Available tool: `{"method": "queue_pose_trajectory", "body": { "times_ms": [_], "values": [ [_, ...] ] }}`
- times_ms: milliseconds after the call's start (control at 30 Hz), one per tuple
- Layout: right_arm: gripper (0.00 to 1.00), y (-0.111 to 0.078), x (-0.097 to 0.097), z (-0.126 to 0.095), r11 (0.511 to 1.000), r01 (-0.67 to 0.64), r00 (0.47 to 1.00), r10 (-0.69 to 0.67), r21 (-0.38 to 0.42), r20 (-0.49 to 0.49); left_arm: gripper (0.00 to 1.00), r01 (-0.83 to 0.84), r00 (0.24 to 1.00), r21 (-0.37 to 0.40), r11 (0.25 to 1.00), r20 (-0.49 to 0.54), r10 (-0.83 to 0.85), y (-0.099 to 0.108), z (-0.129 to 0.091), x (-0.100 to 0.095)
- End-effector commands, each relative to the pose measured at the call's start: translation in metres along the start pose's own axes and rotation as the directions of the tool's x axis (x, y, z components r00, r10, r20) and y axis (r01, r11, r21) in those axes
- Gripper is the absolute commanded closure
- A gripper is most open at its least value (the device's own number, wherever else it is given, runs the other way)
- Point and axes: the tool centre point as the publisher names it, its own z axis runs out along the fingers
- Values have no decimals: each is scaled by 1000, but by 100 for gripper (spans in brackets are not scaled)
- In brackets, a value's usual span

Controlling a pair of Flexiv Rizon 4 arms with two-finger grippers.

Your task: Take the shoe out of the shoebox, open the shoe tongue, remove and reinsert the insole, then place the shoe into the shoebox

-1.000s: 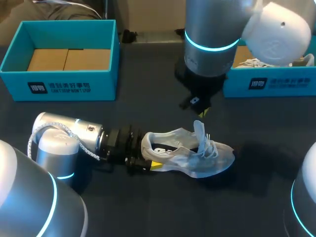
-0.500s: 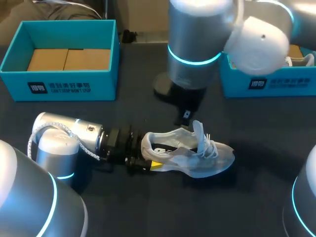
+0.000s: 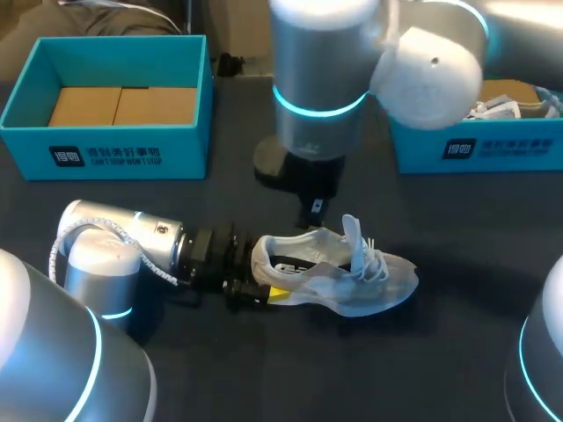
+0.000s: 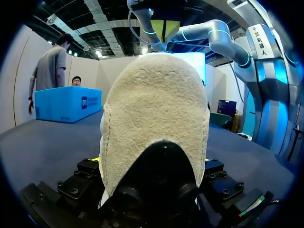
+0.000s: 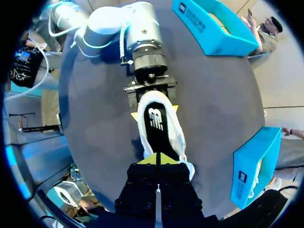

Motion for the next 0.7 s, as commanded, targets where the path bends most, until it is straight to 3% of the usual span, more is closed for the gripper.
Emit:
{"method": "queue_pose_trajectory", "body": {
  "times_ms": [33,500,700],
  "values": [
    [100,22,12,8,999,15,1000,-15,32,23,100,1,1000,-2,1000,0,-1,-1,0,0],
    [100,27,15,12,999,20,999,-21,38,35,100,1,1000,-2,1000,0,-1,-1,0,0],
    [100,39,20,40,994,108,994,-109,18,25,100,1,1000,-2,1000,0,-1,-1,0,0]
  ]
}}
